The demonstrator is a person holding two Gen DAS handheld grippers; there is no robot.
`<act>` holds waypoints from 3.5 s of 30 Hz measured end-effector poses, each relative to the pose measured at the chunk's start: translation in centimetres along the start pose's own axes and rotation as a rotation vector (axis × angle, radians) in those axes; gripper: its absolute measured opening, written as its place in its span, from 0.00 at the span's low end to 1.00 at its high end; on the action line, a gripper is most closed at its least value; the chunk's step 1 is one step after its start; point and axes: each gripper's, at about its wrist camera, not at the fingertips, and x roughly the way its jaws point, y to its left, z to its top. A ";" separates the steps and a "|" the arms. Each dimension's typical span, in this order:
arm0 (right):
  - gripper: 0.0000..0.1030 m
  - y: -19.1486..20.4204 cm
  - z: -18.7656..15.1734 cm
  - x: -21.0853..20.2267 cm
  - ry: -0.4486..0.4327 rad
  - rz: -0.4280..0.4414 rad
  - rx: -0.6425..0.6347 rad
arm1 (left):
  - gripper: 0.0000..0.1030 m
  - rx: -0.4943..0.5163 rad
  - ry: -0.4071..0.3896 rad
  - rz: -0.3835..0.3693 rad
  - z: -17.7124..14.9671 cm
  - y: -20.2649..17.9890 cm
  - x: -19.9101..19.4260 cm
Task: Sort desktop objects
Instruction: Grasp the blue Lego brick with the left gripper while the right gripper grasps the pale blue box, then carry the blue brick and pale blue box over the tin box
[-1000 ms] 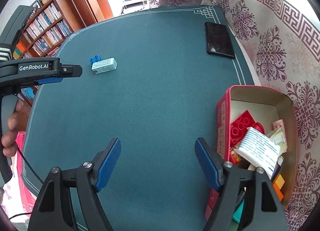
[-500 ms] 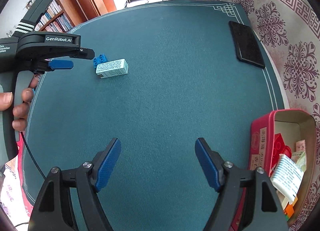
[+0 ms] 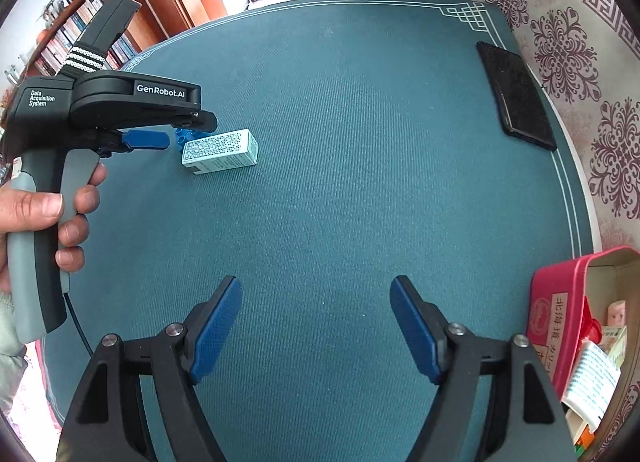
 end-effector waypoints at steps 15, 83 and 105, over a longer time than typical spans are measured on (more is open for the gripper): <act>0.77 2.1 2.5 2.8 0.018 0.015 -0.042 | 0.44 -0.040 -0.041 -0.025 -2.1 2.7 -1.5; 0.68 -11.1 -11.3 -11.4 -0.074 -0.070 0.109 | 0.44 0.288 -0.060 -0.107 -17.8 -17.8 -12.0; 0.68 -20.8 -18.6 -17.4 -0.133 -0.152 0.183 | 0.44 0.455 -0.066 -0.178 -23.9 -30.2 -14.3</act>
